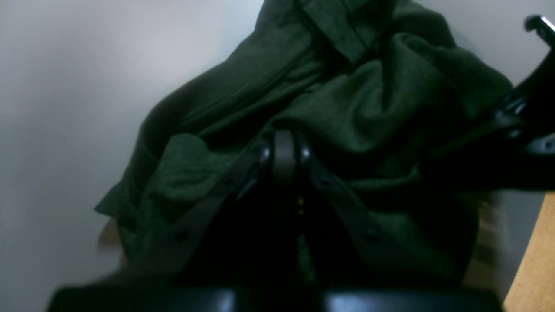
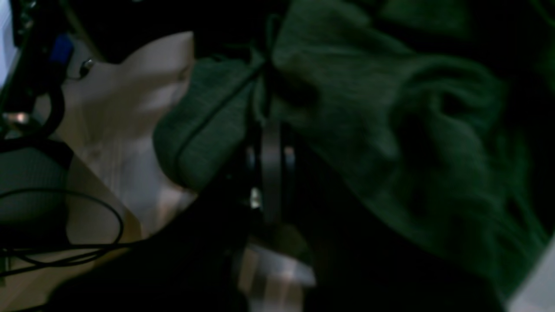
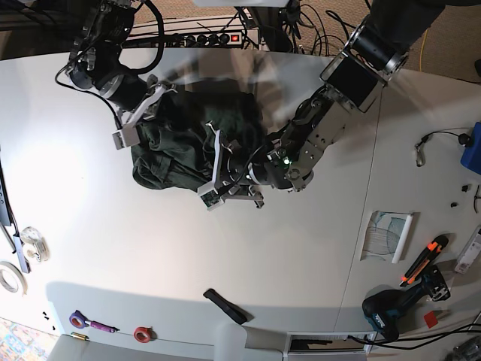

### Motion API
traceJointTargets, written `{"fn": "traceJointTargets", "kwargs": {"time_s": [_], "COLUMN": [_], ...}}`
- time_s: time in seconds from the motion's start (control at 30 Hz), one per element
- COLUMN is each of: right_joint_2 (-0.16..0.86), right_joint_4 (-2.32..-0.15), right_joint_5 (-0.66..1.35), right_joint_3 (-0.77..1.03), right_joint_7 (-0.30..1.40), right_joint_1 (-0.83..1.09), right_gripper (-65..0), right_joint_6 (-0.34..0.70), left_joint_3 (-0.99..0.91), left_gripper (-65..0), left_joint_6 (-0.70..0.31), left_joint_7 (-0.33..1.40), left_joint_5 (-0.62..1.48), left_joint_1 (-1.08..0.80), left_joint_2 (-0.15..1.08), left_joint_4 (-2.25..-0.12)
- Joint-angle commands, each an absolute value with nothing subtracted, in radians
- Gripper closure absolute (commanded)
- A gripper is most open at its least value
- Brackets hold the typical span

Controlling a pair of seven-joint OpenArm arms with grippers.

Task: Layout the t-shirt on the table in an organized manner, then fold the t-shirt properly
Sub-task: 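Grasp the folded shirt with both grippers and fold it in half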

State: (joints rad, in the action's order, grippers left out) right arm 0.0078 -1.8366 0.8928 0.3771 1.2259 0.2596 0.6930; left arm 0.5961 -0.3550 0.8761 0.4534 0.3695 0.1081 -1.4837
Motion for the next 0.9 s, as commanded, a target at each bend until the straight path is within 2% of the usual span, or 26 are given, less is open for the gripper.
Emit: {"fn": "traceJointTargets", "kwargs": {"time_s": [0.0, 0.17, 0.23, 0.4, 0.47, 0.6, 0.7, 0.87], "right_joint_2": [0.011, 0.011, 0.011, 0.011, 0.011, 0.012, 0.012, 0.011], "right_joint_4": [-1.853, -1.833, -1.814, -1.808, -1.808, -1.808, -1.813, -1.814], "right_joint_5": [0.917, 0.689, 0.615, 0.604, 0.605, 0.605, 0.605, 0.618], "right_joint_3": [0.36, 0.284, 0.271, 0.27, 0.27, 0.27, 0.27, 0.27], "right_joint_7": [1.198, 1.118, 1.091, 1.132, 1.177, 1.208, 1.208, 1.227], "right_joint_1": [0.243, 0.244, 0.244, 0.255, 0.257, 0.28, 0.298, 0.299], "right_gripper": [0.0, 0.0, 0.0, 0.0, 0.0, 0.0, 0.0, 0.0], "right_joint_6": [0.698, 0.697, 0.645, 0.582, 0.534, 0.503, 0.503, 0.503], "left_joint_3": [0.591, 0.591, 0.591, 0.591, 0.591, 0.591, 0.591, 0.591], "left_gripper": [0.0, 0.0, 0.0, 0.0, 0.0, 0.0, 0.0, 0.0], "left_joint_6": [-0.354, -0.309, -0.306, -0.265, -0.232, -0.163, -0.122, -0.119], "left_joint_7": [0.852, 0.828, 0.814, 0.809, 0.8, 0.771, 0.753, 0.739], "left_joint_5": [0.455, 0.356, 0.321, 0.241, 0.194, 0.106, 0.119, 0.223], "left_joint_1": [0.396, 0.39, 0.384, 0.363, 0.364, 0.371, 0.388, 0.457], "left_joint_2": [0.101, 0.101, 0.101, 0.101, 0.101, 0.104, 0.105, 0.105], "left_joint_4": [-1.5, -1.499, -1.499, -1.471, -1.434, -1.389, -1.393, -1.416]}}
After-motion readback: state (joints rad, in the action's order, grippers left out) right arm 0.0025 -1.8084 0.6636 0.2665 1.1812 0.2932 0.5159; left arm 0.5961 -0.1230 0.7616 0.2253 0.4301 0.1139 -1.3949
